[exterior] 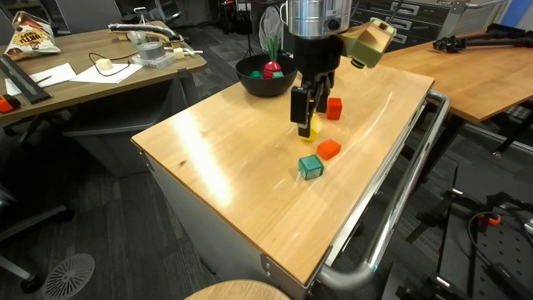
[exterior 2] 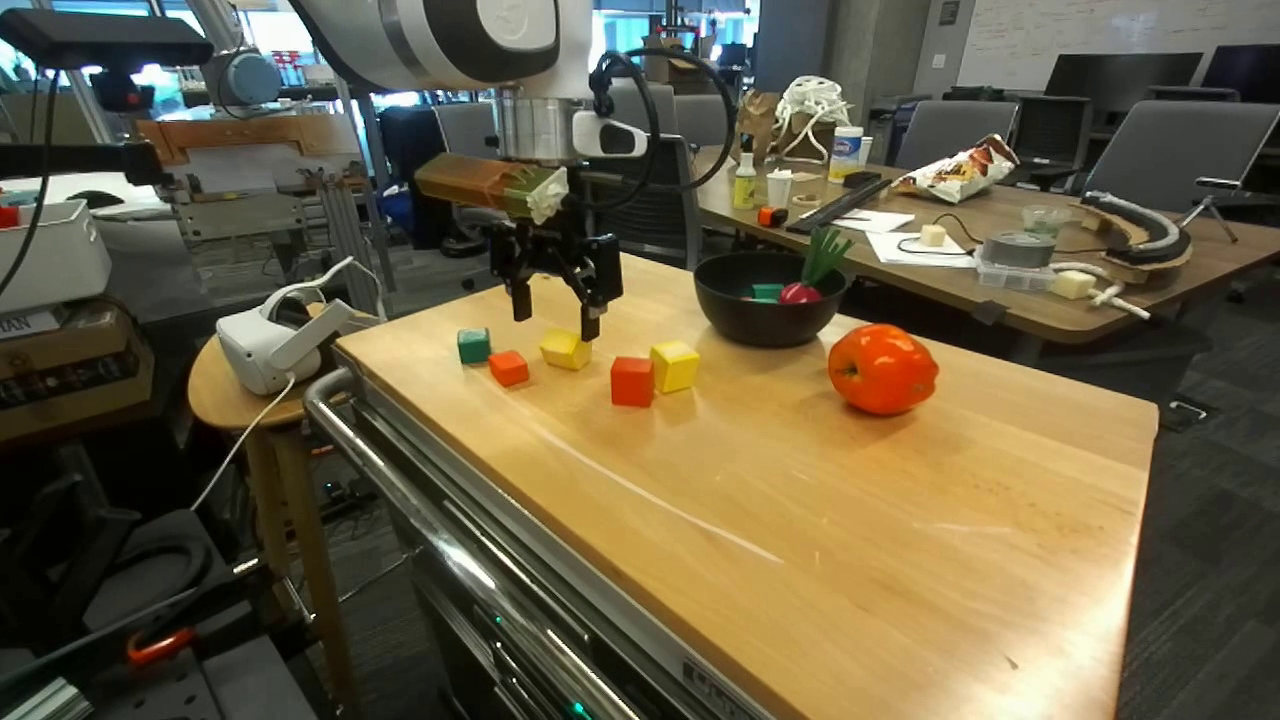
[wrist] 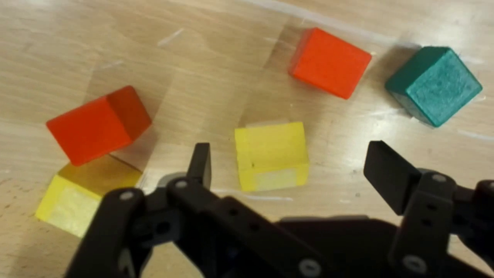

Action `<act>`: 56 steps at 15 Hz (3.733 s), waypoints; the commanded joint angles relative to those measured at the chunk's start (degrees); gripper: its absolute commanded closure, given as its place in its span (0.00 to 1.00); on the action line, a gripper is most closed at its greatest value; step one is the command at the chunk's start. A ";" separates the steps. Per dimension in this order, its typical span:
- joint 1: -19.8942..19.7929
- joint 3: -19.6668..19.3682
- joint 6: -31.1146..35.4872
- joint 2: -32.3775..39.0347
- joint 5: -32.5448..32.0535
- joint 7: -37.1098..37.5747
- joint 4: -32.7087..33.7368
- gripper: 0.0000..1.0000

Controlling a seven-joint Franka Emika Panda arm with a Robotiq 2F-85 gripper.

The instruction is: Place the toys in the black bowl then put the apple at the left back corner of the trolley

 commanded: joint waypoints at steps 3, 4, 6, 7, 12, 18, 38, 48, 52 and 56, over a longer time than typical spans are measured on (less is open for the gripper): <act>-1.91 0.58 -1.71 1.33 4.09 -4.40 0.51 0.29; -2.11 0.60 -1.55 1.62 4.52 -4.74 0.61 0.29; -2.46 0.68 -1.21 2.10 5.68 -5.08 0.80 0.46; -2.55 0.71 -0.96 2.32 6.11 -5.07 0.89 0.54; -2.17 0.79 3.70 1.01 6.07 -3.30 1.16 0.79; -1.89 -1.30 9.74 -2.77 -4.80 6.65 8.28 0.79; -1.57 -4.63 5.93 19.08 -6.47 17.22 34.12 0.05; -1.92 -3.29 -6.69 1.69 -2.32 18.85 13.49 0.00; -2.23 -3.30 -6.84 2.75 -2.99 20.26 13.06 0.00; -2.12 -3.44 -5.80 1.90 -3.72 24.66 11.76 0.00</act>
